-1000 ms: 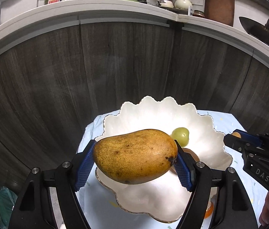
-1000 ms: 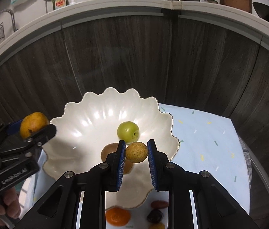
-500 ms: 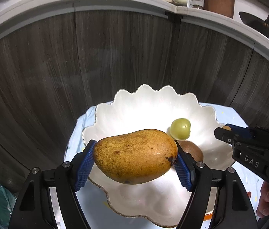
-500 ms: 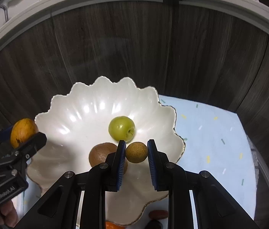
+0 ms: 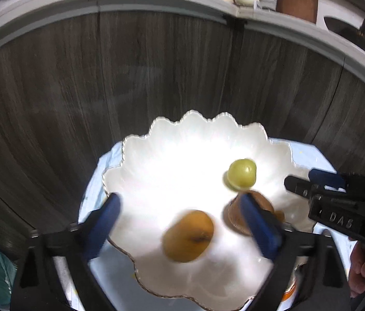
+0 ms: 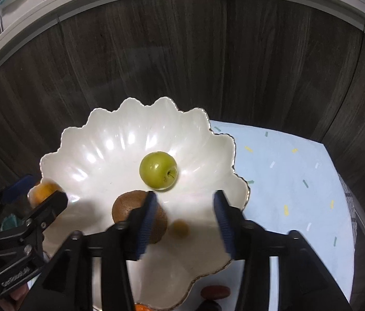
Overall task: Organize fruits
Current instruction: 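Open the left gripper to drop the mango while the right gripper releases the yellow fruit into the bowl, then withdraw both tools from the bowl toward the remaining fruits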
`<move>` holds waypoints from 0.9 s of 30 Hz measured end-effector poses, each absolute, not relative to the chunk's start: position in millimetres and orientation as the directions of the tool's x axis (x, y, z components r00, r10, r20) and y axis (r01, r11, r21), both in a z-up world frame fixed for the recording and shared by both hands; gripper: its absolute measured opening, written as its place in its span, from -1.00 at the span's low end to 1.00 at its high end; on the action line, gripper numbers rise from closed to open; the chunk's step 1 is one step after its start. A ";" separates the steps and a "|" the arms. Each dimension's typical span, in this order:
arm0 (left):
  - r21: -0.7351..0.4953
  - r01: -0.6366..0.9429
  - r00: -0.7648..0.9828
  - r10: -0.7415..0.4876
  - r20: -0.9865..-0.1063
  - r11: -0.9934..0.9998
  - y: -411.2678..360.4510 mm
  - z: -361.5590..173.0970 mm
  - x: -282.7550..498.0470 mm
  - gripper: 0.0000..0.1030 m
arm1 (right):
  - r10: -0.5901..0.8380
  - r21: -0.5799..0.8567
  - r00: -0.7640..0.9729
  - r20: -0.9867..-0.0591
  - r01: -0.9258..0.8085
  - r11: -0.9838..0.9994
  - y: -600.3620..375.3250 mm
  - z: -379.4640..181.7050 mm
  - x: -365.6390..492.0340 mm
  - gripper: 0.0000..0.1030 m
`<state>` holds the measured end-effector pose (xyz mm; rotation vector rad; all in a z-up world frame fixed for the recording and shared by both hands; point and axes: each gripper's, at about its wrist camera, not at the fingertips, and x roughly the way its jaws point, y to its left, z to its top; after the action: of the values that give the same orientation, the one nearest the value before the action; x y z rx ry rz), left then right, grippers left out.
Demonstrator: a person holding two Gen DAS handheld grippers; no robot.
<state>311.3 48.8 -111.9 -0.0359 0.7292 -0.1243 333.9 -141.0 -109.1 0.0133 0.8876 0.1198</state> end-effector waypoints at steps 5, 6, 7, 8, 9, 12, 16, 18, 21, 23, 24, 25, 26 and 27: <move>-0.082 0.097 0.749 -0.128 -0.650 0.992 51.3 -107.2 309.1 0.99 | 0.104 0.063 0.643 -0.759 -0.086 0.994 -142.3 -103.5 330.5 0.42; -0.084 0.099 0.749 -0.130 -0.650 0.992 51.3 -107.2 308.7 0.99 | 0.098 0.059 0.650 -0.753 -0.082 0.995 -142.8 -101.1 328.6 0.51; -0.088 0.100 0.747 -0.133 -0.652 0.991 51.4 -107.0 308.6 0.99 | 0.094 0.055 0.655 -0.750 -0.080 0.995 -142.7 -99.6 328.0 0.56; -0.090 0.097 0.747 -0.132 -0.651 0.991 51.8 -106.4 308.3 0.99 | 0.088 0.050 0.659 -0.747 -0.077 0.996 -142.7 -97.7 326.9 0.56; -0.091 0.097 0.748 -0.133 -0.651 0.991 52.0 -105.4 307.9 0.99 | 0.085 0.048 0.662 -0.745 -0.075 0.996 -143.2 -96.1 326.2 0.56; -0.086 0.104 0.749 -0.135 -0.649 0.991 50.2 -103.1 306.8 0.99 | 0.080 0.048 0.666 -0.742 -0.067 0.997 -145.7 -91.2 322.7 0.57; -0.076 0.119 0.744 -0.140 -0.653 0.990 47.3 -100.8 302.2 0.99 | 0.074 0.049 0.676 -0.733 -0.055 0.997 -149.5 -84.1 315.4 0.57; -0.074 0.125 0.742 -0.143 -0.656 0.989 45.6 -99.1 300.0 0.99 | 0.070 0.050 0.681 -0.729 -0.048 0.998 -151.1 -80.3 310.9 0.57; -0.080 0.131 0.740 -0.152 -0.655 0.988 44.0 -94.8 295.6 0.99 | 0.069 0.053 0.688 -0.723 -0.044 0.998 -152.7 -75.0 303.0 0.57; -0.073 0.137 0.744 -0.151 -0.651 0.988 42.1 -90.6 291.1 0.99 | 0.067 0.052 0.693 -0.718 -0.043 0.998 -153.5 -71.8 297.6 0.57; -0.070 0.140 0.745 -0.152 -0.649 0.988 41.1 -88.8 288.7 0.99 | 0.067 0.053 0.695 -0.716 -0.042 0.998 -154.4 -70.4 295.5 0.57; -0.069 0.143 0.746 -0.153 -0.649 0.987 40.0 -87.5 287.1 0.99 | 0.067 0.055 0.697 -0.714 -0.040 0.998 -155.4 -69.2 293.0 0.57; -0.066 0.147 0.746 -0.154 -0.648 0.987 38.6 -85.8 284.8 0.99 | 0.067 0.058 0.698 -0.713 -0.036 0.998 -156.8 -67.8 290.4 0.57; -0.062 0.148 0.746 -0.153 -0.648 0.987 37.5 -84.4 283.4 0.99 | 0.066 0.060 0.699 -0.712 -0.033 0.998 -157.9 -66.9 288.1 0.57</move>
<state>283.4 37.5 -84.4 -0.0069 0.7102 -0.1645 288.2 -157.9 -66.9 0.0435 0.7943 0.0553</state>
